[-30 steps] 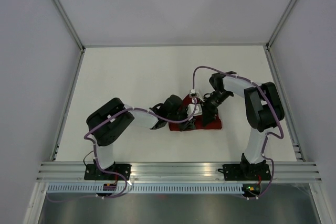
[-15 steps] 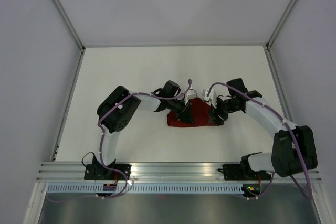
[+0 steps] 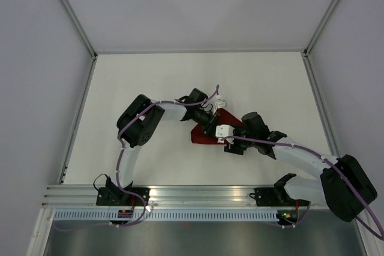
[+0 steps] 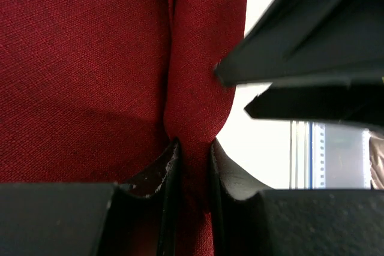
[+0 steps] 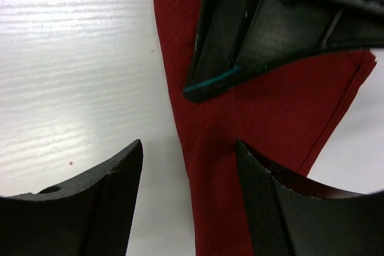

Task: Fold the napkin, place the utensils inside, and roll it up
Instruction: Roll the napkin with the utensil

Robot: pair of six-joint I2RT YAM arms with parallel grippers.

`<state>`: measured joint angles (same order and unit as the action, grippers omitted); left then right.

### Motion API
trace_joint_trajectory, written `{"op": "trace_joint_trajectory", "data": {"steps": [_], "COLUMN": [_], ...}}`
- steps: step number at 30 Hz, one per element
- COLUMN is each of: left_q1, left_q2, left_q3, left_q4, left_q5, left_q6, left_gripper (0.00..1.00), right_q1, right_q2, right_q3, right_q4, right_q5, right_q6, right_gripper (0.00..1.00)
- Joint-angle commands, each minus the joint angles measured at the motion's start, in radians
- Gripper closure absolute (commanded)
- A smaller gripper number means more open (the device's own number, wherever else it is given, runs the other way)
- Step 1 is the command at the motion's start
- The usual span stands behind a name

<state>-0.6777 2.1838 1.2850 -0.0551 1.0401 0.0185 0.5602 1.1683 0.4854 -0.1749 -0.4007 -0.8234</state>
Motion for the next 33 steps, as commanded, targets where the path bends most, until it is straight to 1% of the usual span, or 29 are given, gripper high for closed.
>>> {"op": "trace_joint_trajectory", "data": {"steps": [1, 4, 7, 10, 11, 13, 14, 16, 23, 26, 33], "left_q1": [0.007, 0.007, 0.009, 0.007, 0.007, 0.007, 0.007, 0.009, 0.018, 0.027, 0.063], "left_q2": [0.096, 0.097, 0.096, 0.08, 0.076, 0.053, 0.044, 0.021, -0.071, -0.117, -0.203], "left_q3": [-0.039, -0.039, -0.039, -0.049, -0.052, -0.061, -0.064, -0.067, -0.059, -0.049, -0.044], "left_q4": [-0.177, -0.18, -0.183, -0.184, -0.183, -0.183, -0.183, -0.184, -0.187, -0.193, -0.192], "left_q5": [-0.201, -0.203, -0.203, -0.178, -0.176, -0.166, -0.16, -0.147, -0.137, -0.146, -0.173], "left_q6": [0.014, 0.009, 0.011, 0.024, 0.027, 0.038, 0.04, 0.043, 0.04, 0.038, 0.029], "left_gripper": [0.98, 0.98, 0.95, 0.87, 0.81, 0.77, 0.73, 0.69, 0.64, 0.62, 0.6], "right_q1": [0.055, 0.095, 0.112, 0.113, 0.113, 0.113, 0.113, 0.115, 0.113, 0.113, 0.103], "right_q2": [0.042, 0.08, 0.123, 0.157, 0.162, 0.166, 0.168, 0.18, 0.223, 0.238, 0.286], "right_q3": [0.002, -0.004, -0.002, 0.004, 0.002, -0.002, -0.002, 0.001, 0.013, 0.038, 0.091], "right_q4": [0.133, 0.155, 0.164, 0.164, 0.161, 0.16, 0.157, 0.137, 0.081, 0.034, -0.083], "right_q5": [0.074, 0.103, 0.12, 0.144, 0.155, 0.163, 0.166, 0.165, 0.152, 0.135, 0.076], "right_q6": [0.027, 0.03, 0.033, 0.036, 0.035, 0.032, 0.03, 0.029, 0.027, 0.035, 0.046], "right_gripper": [0.31, 0.31, 0.34, 0.41, 0.46, 0.51, 0.58, 0.67, 0.82, 0.85, 0.85]}}
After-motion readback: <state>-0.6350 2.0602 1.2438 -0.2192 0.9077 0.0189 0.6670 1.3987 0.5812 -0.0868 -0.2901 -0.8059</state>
